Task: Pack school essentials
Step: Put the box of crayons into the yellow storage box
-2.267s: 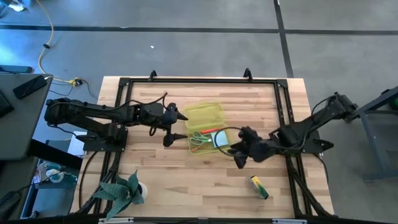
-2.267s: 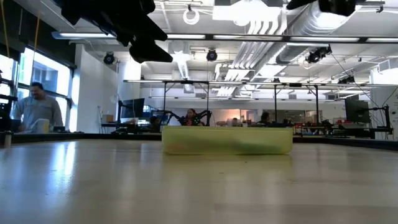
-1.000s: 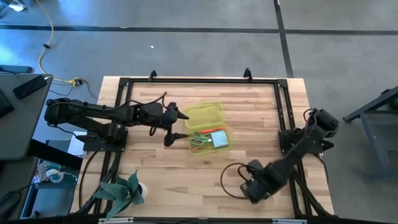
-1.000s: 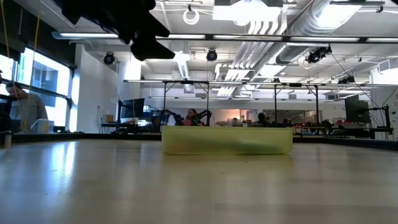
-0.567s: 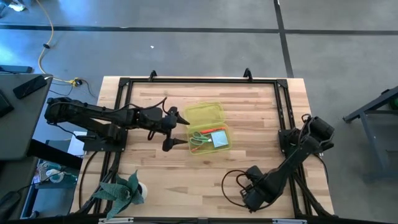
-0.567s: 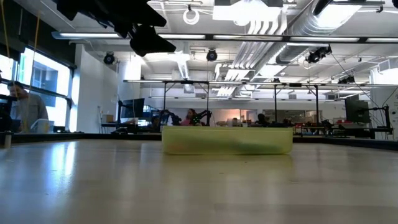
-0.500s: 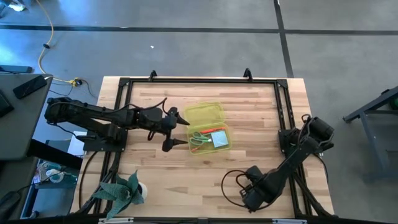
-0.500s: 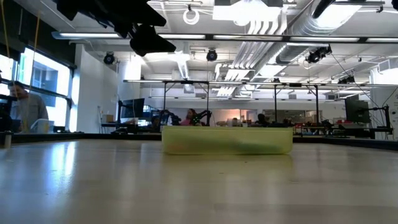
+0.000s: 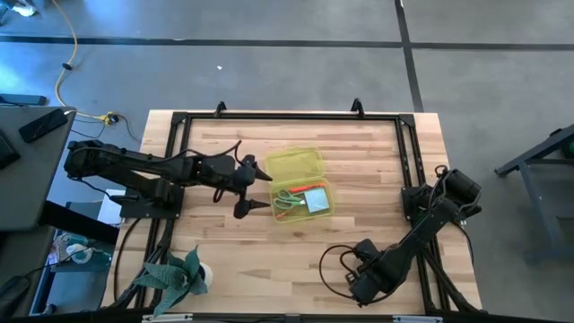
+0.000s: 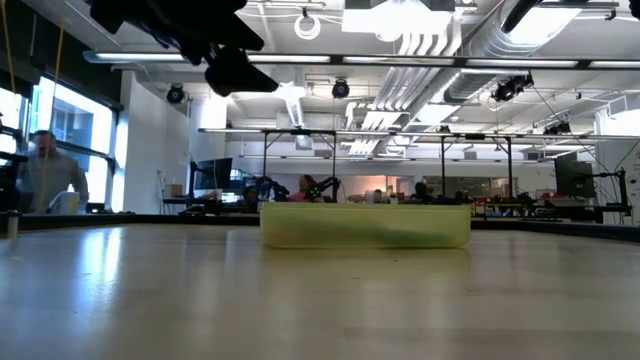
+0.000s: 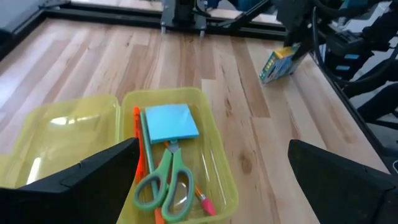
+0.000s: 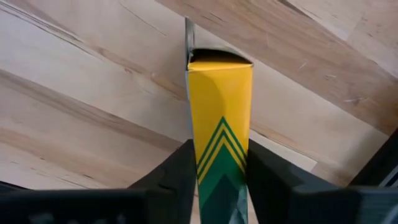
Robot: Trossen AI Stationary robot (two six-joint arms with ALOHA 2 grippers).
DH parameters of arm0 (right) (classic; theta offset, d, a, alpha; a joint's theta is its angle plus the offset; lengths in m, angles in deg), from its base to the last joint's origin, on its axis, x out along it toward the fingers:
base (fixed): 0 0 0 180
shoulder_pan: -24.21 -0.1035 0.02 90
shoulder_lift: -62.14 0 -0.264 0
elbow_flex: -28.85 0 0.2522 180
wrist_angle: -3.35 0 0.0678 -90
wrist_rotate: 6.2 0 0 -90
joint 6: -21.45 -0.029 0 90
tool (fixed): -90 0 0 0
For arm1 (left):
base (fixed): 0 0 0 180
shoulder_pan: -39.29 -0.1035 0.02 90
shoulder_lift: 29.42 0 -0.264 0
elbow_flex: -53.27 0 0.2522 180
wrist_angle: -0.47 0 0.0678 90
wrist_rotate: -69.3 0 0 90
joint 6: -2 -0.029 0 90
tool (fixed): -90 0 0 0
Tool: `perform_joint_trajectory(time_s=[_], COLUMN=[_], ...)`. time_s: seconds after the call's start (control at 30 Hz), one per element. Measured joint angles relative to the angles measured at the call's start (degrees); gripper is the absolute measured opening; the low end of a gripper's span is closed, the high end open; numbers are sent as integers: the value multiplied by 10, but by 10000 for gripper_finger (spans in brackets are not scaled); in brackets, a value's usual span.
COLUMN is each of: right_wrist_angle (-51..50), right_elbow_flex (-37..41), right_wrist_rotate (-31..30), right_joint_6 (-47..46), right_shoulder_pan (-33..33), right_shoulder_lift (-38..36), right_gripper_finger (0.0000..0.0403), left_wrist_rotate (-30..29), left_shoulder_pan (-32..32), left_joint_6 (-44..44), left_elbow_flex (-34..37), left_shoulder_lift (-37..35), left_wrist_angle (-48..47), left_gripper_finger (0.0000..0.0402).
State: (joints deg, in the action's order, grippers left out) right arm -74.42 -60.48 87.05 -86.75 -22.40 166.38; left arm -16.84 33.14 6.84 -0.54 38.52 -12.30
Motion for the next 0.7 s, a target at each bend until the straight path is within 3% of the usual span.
perform_joint_trajectory(time_s=[0.2,0.4,0.7], right_wrist_angle=[0,10,90], right_elbow_flex=[0,0,0], right_wrist_rotate=[-1,-23,-142], right_joint_6=[1,6,87], right_shoulder_pan=[0,0,14], right_shoulder_lift=[0,0,0], right_gripper_finger=[81,75,76], left_wrist_rotate=[0,0,0], left_shoulder_pan=[0,0,0], left_joint_6=[1,1,1], left_elbow_flex=[0,0,0], left_shoulder_lift=[0,0,0], left_wrist_angle=[-11,-15,-110], left_gripper_finger=[400,400,400])
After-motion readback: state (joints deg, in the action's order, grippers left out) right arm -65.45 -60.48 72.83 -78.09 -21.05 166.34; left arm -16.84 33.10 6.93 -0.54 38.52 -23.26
